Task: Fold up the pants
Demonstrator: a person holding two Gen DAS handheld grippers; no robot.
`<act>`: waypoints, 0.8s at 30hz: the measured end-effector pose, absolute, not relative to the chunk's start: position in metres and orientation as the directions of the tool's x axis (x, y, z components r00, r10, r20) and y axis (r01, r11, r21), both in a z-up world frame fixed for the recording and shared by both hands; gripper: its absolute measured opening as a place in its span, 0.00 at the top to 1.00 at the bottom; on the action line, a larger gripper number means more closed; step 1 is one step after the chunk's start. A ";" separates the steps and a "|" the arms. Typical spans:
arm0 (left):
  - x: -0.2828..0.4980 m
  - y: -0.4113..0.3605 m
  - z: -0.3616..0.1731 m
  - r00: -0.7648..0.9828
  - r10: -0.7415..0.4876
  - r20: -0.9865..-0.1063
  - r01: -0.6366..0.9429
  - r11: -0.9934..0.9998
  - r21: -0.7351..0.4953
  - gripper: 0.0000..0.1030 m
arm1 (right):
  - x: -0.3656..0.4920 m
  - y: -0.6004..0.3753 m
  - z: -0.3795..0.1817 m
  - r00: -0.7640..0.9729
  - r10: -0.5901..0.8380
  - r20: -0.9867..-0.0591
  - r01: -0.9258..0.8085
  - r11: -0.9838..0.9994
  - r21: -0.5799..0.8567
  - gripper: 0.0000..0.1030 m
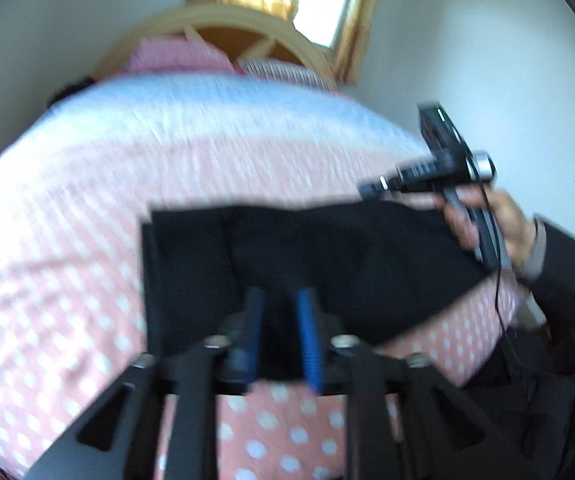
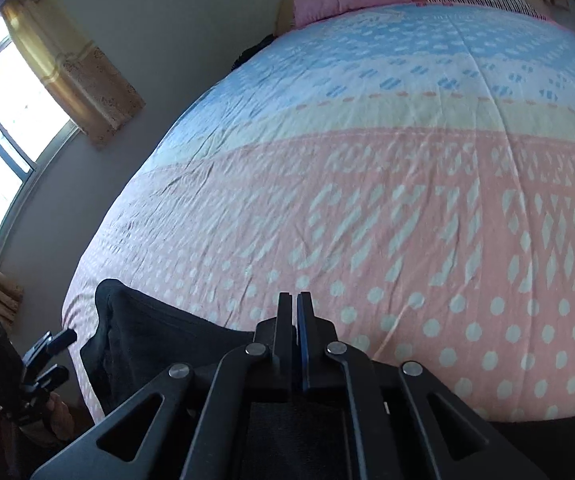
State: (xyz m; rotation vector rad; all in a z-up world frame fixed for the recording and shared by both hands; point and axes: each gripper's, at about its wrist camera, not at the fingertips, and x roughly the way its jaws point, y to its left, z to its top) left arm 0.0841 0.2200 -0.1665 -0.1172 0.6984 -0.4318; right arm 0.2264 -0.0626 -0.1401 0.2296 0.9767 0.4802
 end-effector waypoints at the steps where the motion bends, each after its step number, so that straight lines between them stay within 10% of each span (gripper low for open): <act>1: 0.085 0.225 -0.162 0.713 -0.407 -0.571 0.320 0.913 -0.252 0.44 | 0.221 -0.056 -0.131 0.475 0.488 -0.733 -0.315 0.871 0.376 0.96; 6: 0.095 0.227 -0.176 0.695 -0.344 -0.631 0.272 0.939 -0.212 0.35 | 0.175 -0.002 -0.098 0.420 0.599 -0.682 -0.544 0.768 0.338 0.89; 8: 0.088 0.238 -0.178 0.713 -0.311 -0.629 0.246 0.950 -0.190 0.35 | 0.148 0.032 -0.097 0.353 0.640 -0.683 -0.648 0.694 0.314 0.42; 9: 0.084 0.247 -0.178 0.721 -0.302 -0.624 0.230 0.953 -0.197 0.35 | 0.139 0.046 -0.099 0.329 0.654 -0.681 -0.677 0.666 0.313 0.40; 17: 0.061 0.318 -0.167 0.805 -0.164 -0.570 0.016 0.966 -0.256 0.32 | 0.096 0.137 -0.120 0.255 0.645 -0.720 -0.798 0.561 0.219 0.43; 24: 0.062 0.330 -0.177 0.816 -0.148 -0.558 -0.039 0.950 -0.309 0.32 | 0.102 0.183 -0.153 0.288 0.550 -0.784 -0.812 0.575 0.105 0.80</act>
